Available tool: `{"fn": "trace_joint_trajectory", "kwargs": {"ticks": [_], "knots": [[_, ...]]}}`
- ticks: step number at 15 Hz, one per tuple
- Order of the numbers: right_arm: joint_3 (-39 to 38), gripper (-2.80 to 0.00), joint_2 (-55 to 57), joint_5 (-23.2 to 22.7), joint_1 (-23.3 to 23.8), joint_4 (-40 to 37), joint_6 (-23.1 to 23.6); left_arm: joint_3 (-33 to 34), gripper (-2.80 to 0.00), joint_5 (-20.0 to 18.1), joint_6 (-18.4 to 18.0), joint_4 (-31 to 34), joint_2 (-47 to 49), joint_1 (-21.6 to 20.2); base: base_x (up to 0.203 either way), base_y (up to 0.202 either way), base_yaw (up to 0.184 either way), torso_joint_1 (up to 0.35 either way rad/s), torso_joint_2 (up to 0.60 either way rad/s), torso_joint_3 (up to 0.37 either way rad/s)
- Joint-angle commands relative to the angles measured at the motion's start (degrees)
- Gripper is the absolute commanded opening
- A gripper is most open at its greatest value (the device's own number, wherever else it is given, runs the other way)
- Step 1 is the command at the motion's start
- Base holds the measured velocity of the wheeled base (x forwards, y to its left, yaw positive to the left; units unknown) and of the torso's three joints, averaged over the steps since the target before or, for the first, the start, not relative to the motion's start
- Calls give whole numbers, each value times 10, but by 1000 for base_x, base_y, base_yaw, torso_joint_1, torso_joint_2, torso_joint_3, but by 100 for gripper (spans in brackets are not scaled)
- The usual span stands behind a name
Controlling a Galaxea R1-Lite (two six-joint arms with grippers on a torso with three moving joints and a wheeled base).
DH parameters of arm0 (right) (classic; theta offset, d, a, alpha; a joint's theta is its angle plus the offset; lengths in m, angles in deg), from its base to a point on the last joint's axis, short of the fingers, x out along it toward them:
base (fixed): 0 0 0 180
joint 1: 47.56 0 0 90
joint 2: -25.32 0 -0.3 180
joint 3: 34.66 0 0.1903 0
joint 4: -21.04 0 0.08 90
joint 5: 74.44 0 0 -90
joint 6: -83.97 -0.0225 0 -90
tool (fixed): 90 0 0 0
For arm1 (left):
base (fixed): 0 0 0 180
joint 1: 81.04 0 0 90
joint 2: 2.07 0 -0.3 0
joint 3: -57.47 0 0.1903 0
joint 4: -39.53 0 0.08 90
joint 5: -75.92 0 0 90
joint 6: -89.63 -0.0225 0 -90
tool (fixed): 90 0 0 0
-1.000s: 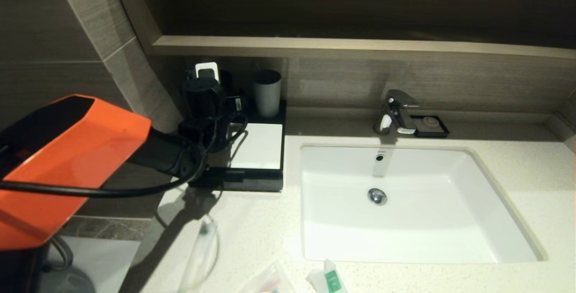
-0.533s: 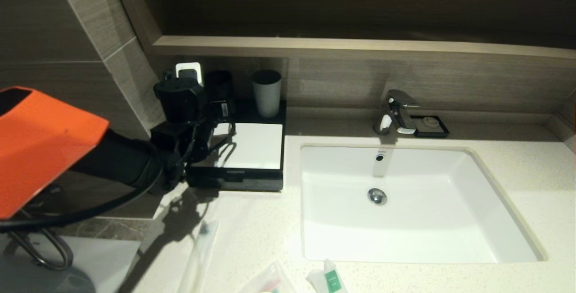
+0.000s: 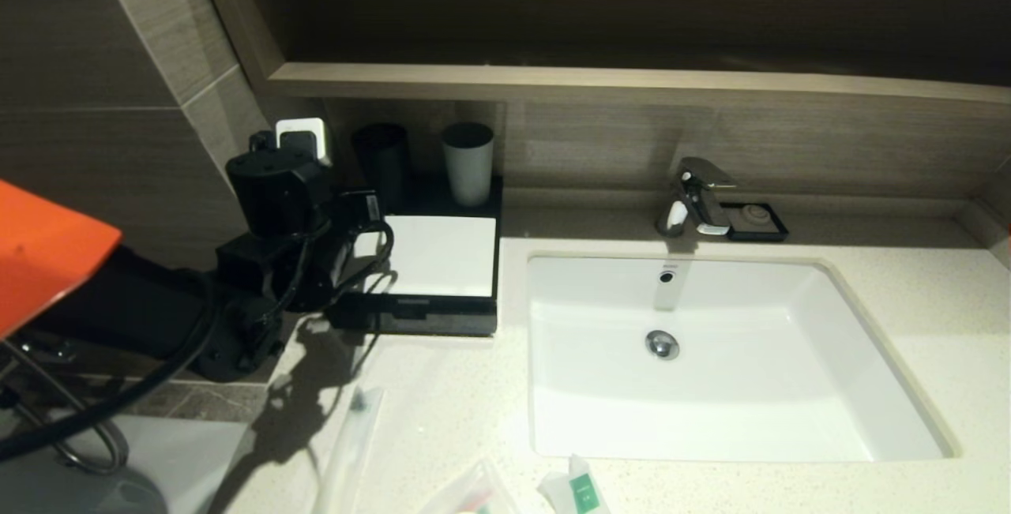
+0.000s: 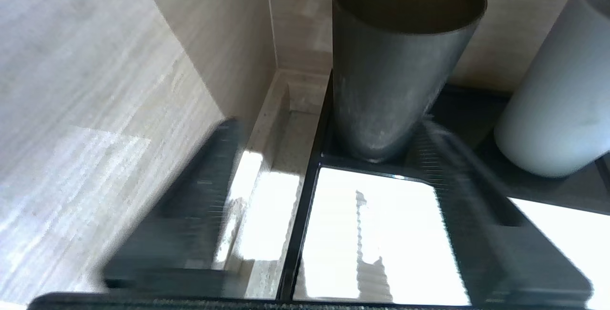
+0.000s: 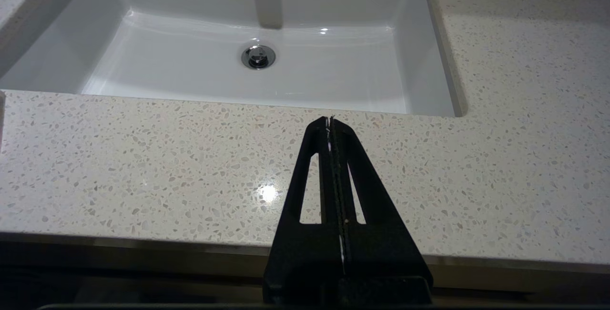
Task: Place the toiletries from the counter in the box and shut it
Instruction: Place the cup on the storage box
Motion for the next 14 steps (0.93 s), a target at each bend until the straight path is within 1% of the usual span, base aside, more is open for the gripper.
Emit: {"fn": "trace_joint_trajectory", "kwargs": {"ticks": [1, 9, 14], "knots": [[0, -280, 0, 0, 0, 0, 0, 0, -280, -1, 0, -1, 8, 0, 0, 0, 0, 0, 0, 0], [0, -280, 0, 0, 0, 0, 0, -29, -280, 2, 3, -6, 91, -10, 0, 0, 0, 0, 0, 0], [0, -280, 0, 0, 0, 0, 0, -62, -280, 5, 4, -1, 104, -24, 0, 0, 0, 0, 0, 0]]}}
